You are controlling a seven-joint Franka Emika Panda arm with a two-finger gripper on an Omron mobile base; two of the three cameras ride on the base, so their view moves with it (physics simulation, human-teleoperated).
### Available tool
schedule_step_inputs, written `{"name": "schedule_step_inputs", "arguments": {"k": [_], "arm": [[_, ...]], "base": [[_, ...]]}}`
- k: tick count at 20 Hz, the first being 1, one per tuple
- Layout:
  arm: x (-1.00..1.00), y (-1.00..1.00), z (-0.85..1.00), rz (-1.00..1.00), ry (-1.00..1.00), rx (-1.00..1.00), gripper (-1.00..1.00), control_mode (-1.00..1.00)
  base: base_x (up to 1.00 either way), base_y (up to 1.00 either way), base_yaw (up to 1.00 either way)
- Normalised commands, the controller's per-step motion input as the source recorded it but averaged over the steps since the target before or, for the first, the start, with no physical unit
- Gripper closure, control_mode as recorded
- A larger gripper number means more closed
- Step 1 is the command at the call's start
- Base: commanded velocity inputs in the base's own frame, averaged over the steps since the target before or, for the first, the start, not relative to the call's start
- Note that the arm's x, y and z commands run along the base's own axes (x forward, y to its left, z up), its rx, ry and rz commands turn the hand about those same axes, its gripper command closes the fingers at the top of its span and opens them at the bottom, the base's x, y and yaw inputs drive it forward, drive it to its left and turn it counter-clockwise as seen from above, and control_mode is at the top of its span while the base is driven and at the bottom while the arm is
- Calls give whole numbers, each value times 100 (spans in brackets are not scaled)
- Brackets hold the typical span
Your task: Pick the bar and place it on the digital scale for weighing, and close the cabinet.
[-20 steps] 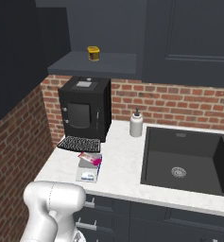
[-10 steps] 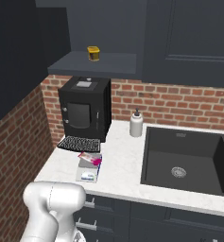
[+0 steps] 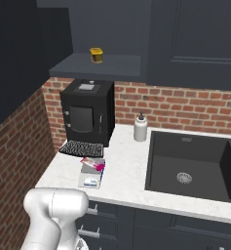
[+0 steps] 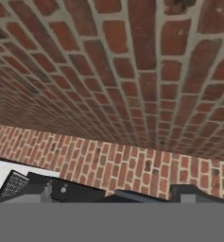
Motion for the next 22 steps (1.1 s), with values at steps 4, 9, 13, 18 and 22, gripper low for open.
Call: {"name": "schedule_step_inputs", "arguments": {"k": [4, 9, 13, 18, 22], "arm": [[38, 0, -21, -4, 0, -4, -100, -100], [42, 1, -23, -2, 0, -5, -100, -100], [36, 20, -19, 0, 0, -4, -100, -100], [19, -16, -1, -4, 0, 0, -100, -100], [1, -53, 2, -11, 0, 0, -100, -100]], "base": [[0, 0, 0], [0, 0, 0], [0, 0, 0], [0, 0, 0], [0, 0, 0]]}}
